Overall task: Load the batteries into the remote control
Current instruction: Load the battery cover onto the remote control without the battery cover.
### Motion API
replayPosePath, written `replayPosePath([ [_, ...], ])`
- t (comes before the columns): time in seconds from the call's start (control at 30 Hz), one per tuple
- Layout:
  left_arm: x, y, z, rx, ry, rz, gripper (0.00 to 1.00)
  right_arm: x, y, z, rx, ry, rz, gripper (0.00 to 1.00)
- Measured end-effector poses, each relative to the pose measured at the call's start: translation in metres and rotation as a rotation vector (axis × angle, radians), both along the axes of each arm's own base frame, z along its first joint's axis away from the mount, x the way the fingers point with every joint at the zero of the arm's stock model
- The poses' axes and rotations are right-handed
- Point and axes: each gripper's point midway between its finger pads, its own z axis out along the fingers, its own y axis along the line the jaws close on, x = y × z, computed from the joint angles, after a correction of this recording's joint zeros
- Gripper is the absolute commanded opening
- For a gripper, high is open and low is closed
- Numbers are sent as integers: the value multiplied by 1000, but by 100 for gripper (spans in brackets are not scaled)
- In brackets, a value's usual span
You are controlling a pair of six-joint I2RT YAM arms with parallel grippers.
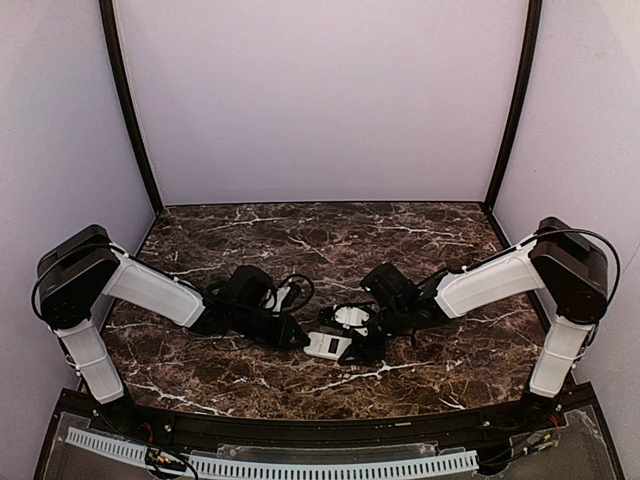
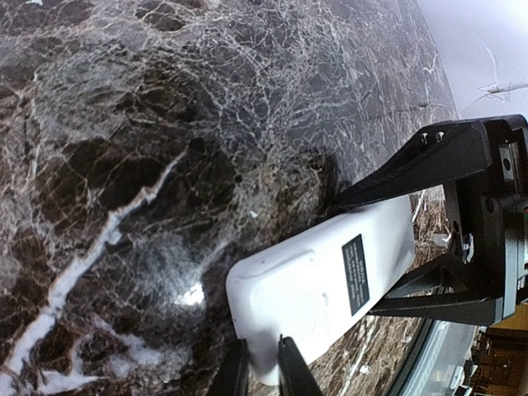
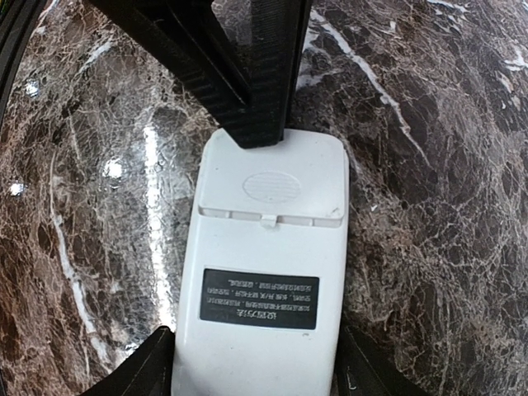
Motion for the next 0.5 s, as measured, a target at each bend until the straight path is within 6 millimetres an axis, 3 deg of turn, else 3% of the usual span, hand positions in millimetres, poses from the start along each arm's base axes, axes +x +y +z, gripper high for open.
replayPosePath([
  [0.07, 1, 0, 0, -1, 1, 3, 9, 0, 0, 0, 0, 0, 0, 63],
  [0.23, 1, 1, -1, 16, -5, -4, 28, 0, 0, 0, -2, -1, -1, 61],
  [0.5, -1, -2, 2, 45, -37, -49, 42, 1, 0, 0, -3, -2, -3, 60],
])
